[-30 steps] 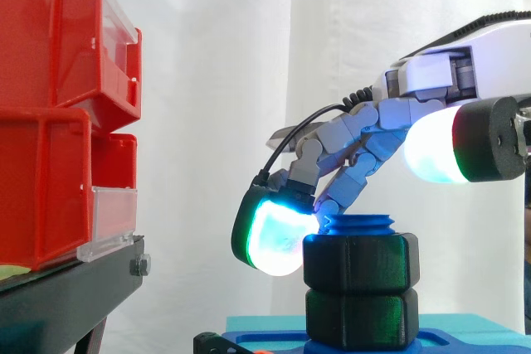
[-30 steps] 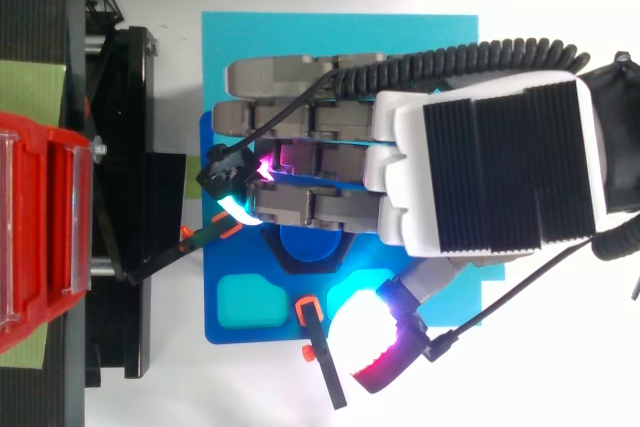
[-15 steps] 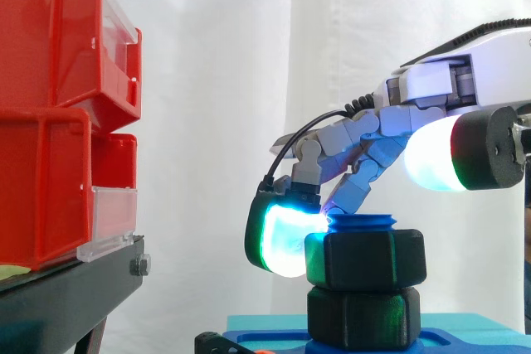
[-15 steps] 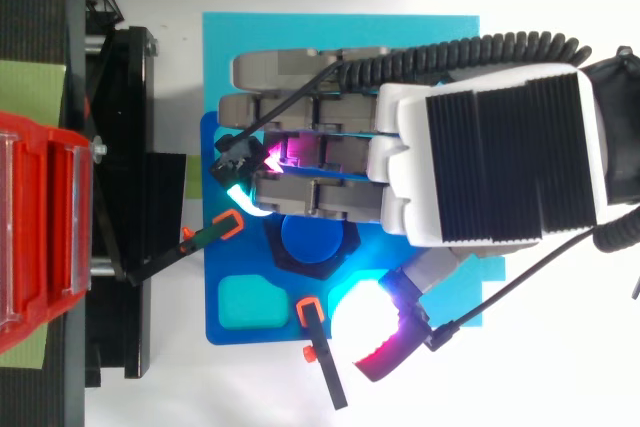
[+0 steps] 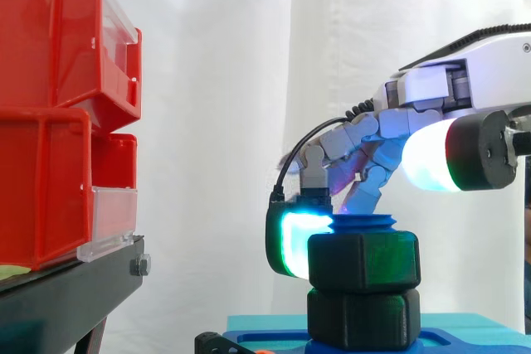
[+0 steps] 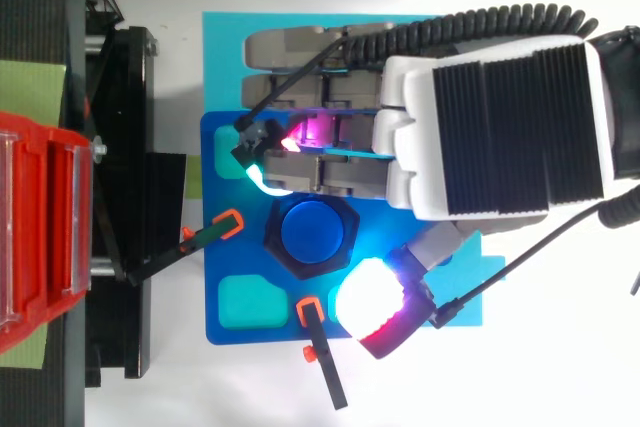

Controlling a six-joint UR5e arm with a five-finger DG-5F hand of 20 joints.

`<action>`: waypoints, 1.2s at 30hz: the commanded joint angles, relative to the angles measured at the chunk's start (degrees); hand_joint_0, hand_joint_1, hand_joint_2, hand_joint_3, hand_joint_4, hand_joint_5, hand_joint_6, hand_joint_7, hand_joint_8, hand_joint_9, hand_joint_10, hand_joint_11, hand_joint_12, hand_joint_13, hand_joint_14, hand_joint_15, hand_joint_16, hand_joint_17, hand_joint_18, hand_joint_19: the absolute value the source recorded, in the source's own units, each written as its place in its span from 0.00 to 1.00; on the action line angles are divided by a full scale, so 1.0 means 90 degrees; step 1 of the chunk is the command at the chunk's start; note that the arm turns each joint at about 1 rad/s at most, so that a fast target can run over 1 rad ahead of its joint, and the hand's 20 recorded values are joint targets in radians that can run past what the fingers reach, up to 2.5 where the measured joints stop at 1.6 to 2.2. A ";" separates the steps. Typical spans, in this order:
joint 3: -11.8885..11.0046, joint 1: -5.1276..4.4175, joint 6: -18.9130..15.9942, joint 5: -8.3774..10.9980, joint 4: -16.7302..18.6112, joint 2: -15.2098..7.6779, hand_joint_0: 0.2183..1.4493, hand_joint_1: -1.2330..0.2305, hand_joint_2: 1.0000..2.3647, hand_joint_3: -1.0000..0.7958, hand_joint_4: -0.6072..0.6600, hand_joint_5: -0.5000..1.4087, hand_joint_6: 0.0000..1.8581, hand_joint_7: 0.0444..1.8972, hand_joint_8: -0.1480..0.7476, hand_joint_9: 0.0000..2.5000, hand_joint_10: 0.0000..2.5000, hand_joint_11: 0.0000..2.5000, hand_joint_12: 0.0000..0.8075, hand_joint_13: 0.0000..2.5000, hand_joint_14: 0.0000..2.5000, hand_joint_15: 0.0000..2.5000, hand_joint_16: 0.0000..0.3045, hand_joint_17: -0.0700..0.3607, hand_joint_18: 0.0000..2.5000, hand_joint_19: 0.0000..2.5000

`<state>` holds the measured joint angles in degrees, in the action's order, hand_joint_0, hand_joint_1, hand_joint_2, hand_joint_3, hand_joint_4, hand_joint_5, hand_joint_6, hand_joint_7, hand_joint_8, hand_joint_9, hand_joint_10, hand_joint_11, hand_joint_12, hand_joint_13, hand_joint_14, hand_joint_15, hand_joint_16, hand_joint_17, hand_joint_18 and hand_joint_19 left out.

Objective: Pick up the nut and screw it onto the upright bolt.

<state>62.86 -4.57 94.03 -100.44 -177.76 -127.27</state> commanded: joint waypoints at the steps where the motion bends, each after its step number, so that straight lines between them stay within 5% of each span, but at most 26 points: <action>1: -0.0002 0.0030 0.0001 -0.0042 0.0015 0.0001 0.24 0.78 0.00 0.28 0.56 0.29 0.33 0.66 0.45 0.41 0.00 0.00 0.30 0.27 0.00 0.00 0.08 0.29 0.12 0.00; 12: -0.0002 0.0108 0.0001 -0.0051 0.0005 0.0001 0.25 0.75 0.00 0.28 0.55 0.30 0.34 0.65 0.42 0.54 0.00 0.00 0.22 0.36 0.00 0.00 0.05 0.24 0.22 0.03; 17: -0.0022 0.0147 0.0011 -0.0110 0.0015 0.0001 0.24 0.77 0.00 0.28 0.62 0.29 0.27 0.74 0.44 0.48 0.00 0.00 0.29 0.28 0.00 0.00 0.08 0.29 0.13 0.00; 27: -0.0530 0.0176 0.0147 -0.0178 -0.0405 0.0001 0.22 0.80 0.00 0.28 0.67 0.22 0.27 0.44 0.43 0.34 0.00 0.00 0.37 0.18 0.00 0.00 0.11 0.34 0.03 0.00; 36: -0.0403 0.0049 0.0147 -0.0100 -0.0015 0.0001 0.21 0.83 0.00 0.28 0.64 0.19 0.27 0.33 0.41 0.22 0.00 0.00 0.42 0.10 0.00 0.00 0.13 0.37 0.00 0.00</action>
<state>58.34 -3.54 95.48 -101.74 -179.38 -127.30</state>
